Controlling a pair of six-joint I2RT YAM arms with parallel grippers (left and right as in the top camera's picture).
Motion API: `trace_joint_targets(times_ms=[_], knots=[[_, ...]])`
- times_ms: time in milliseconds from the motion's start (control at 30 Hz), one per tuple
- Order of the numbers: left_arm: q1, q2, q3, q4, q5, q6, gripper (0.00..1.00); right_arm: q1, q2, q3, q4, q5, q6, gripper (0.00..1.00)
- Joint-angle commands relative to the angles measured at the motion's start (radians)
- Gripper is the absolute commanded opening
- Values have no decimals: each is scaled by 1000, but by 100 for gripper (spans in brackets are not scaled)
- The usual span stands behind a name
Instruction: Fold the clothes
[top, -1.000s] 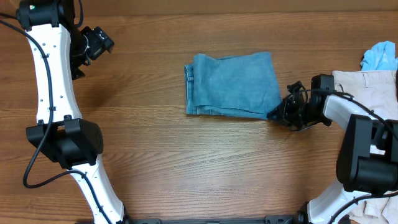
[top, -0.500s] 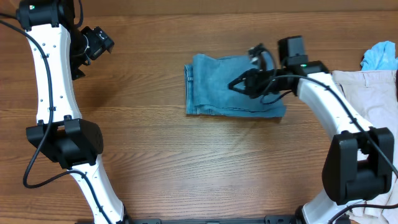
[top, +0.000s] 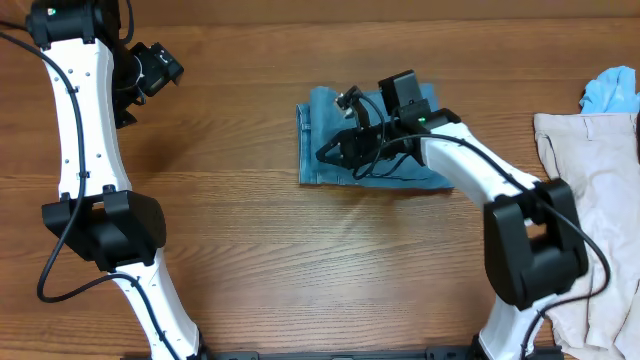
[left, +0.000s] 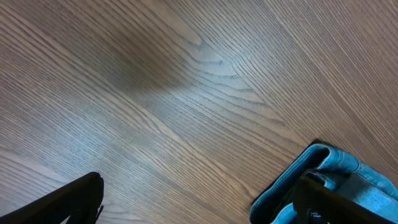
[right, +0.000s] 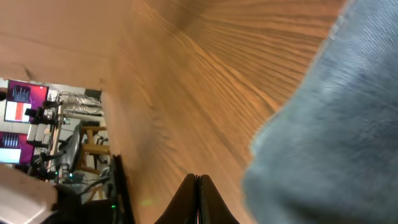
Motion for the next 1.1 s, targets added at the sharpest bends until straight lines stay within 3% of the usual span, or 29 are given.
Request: trace_joint_targets(times_ms=[0, 133, 200, 400, 633, 800, 1067], knots=[[-2, -9, 9, 1, -1, 19, 100, 16, 117, 0, 45, -9, 22, 4], [-2, -9, 9, 1, -1, 19, 100, 43, 245, 0, 157, -9, 185, 4], [-2, -9, 9, 1, -1, 19, 100, 43, 253, 1, 159, -10, 199, 4], [-2, -9, 9, 1, -1, 19, 100, 18, 98, 142, 154, -105, 225, 4], [-2, -9, 9, 1, -1, 19, 100, -8, 50, 246, 193, 117, 225, 4], [-2, -9, 9, 1, -1, 19, 100, 14, 146, 246, 254, 271, 225, 4], [-2, -9, 9, 1, -1, 19, 100, 41, 395, 245, 360, 272, 233, 4]])
